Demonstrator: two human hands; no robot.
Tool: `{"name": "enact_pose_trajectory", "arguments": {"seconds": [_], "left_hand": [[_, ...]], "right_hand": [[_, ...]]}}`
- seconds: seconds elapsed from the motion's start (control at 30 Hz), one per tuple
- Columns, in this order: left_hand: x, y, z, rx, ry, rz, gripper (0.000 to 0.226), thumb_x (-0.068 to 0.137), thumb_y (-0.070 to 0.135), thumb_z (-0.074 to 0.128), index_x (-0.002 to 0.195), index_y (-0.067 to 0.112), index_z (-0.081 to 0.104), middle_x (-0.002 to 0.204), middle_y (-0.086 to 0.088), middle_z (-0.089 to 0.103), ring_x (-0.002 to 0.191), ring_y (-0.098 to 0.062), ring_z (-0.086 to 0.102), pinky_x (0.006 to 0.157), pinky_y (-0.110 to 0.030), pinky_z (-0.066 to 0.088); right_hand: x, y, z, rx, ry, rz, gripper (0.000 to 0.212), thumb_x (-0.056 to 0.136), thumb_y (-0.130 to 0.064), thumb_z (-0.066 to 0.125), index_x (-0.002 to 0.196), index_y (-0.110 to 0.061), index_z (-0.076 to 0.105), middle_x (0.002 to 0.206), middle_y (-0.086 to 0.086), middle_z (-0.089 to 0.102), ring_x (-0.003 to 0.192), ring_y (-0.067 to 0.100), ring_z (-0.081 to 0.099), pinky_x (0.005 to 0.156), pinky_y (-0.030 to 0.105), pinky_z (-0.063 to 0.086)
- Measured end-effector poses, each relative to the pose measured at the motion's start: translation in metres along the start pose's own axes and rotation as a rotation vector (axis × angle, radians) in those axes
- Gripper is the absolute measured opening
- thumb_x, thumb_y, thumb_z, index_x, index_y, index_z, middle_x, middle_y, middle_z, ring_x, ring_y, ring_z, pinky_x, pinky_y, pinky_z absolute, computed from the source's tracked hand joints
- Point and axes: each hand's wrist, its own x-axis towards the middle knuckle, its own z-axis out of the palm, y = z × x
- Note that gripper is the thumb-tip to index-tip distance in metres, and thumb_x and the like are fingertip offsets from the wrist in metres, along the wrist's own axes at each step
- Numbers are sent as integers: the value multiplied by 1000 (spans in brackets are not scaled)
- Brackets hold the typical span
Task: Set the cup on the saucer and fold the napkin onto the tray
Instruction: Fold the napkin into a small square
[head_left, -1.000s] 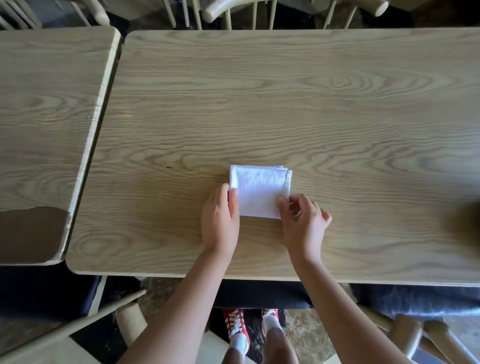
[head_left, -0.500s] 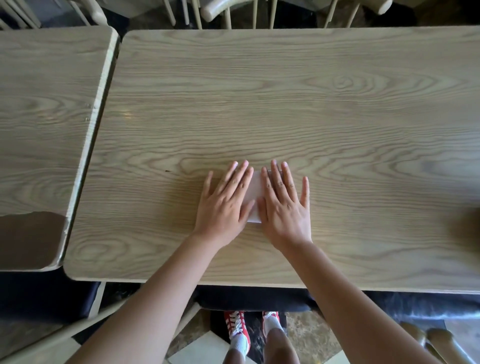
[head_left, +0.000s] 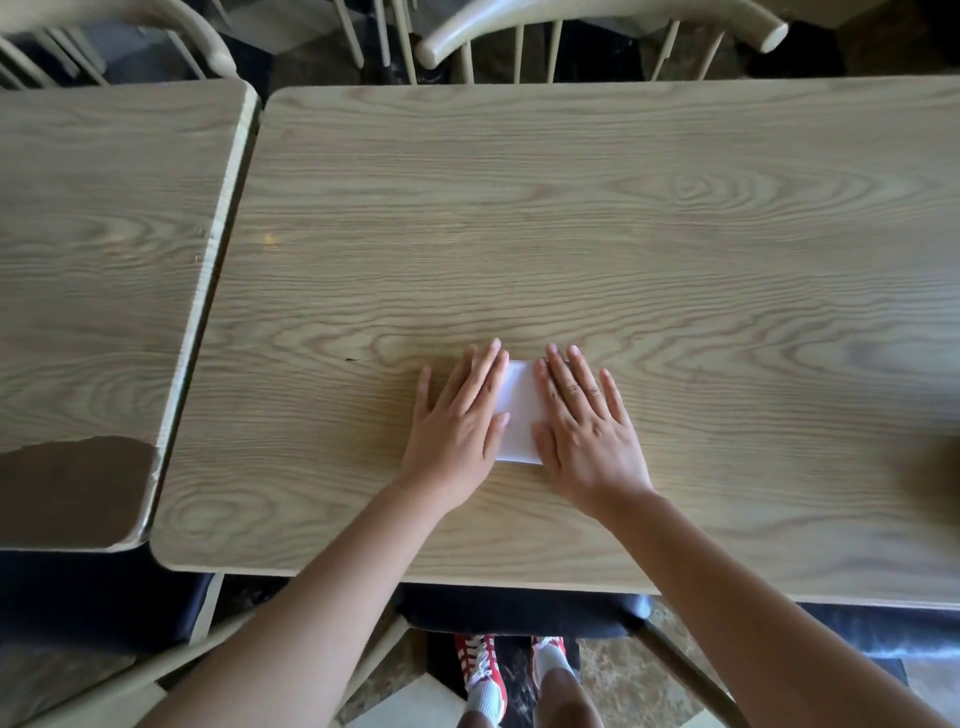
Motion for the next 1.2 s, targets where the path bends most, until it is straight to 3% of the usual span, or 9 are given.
{"name": "enact_pose_trajectory", "arguments": {"seconds": [0.17,0.37,0.47,0.63,0.73,0.83,0.97,1.03,1.2], "left_hand": [[-7,22,-4,-177,231,-330,42,88,21,35,117,-2,54,107,-18,63,100,-34,59,84,-38,45],[13,18,-26,-550,122,-623,22,90,17,49,78,0,55,78,-24,62,79,-40,52,63,-34,32],[18,13,-36,-627,-24,-594,40,87,21,52,54,17,30,51,-4,32,59,-25,30,43,-27,22],[7,23,-39,-717,33,-488,42,86,18,54,57,19,24,51,3,25,54,-17,23,53,-33,22],[0,32,-51,-825,66,-502,14,86,22,54,73,17,50,57,7,40,56,-14,40,61,-31,34],[-5,34,-72,-965,90,-515,15,88,9,56,93,24,57,70,13,55,57,10,53,62,-10,41],[-16,32,-102,-1130,31,-498,14,80,21,61,86,34,61,71,1,64,63,-11,54,61,-28,40],[-21,35,-118,-1248,-36,-493,19,73,23,58,91,29,61,80,-1,69,71,-19,59,64,-32,43],[-24,46,-165,-1331,-76,-426,22,74,19,61,95,23,59,87,-5,65,79,-24,59,70,-37,44]], "right_hand": [[-1,0,1,7,10,5,58,90,-30,33,143,-8,29,152,9,29,142,18,14,113,45,15],[-2,1,4,-4,15,0,59,88,-29,35,143,-8,28,152,8,28,142,19,15,113,46,15],[-2,2,4,-2,7,2,59,89,-29,33,143,-9,28,153,8,27,142,19,18,113,46,14],[-5,-2,2,5,-10,54,57,91,-32,31,144,-12,25,154,8,24,142,20,17,114,48,12],[-12,-7,-7,176,2,186,62,90,-42,32,146,-20,16,155,11,17,144,21,10,115,45,10],[-15,-14,-27,468,86,344,75,84,-48,44,145,-11,22,152,13,27,141,24,23,113,36,19],[-11,-13,-72,1062,-91,679,55,78,-35,69,127,-17,53,109,1,67,99,17,61,85,30,45],[-12,-12,-96,1278,-220,699,26,80,-31,66,102,-17,68,87,1,68,83,14,61,74,29,47],[-14,-18,-156,1394,-254,697,13,83,-26,64,84,-15,71,69,-6,64,67,7,58,69,24,45]]}}
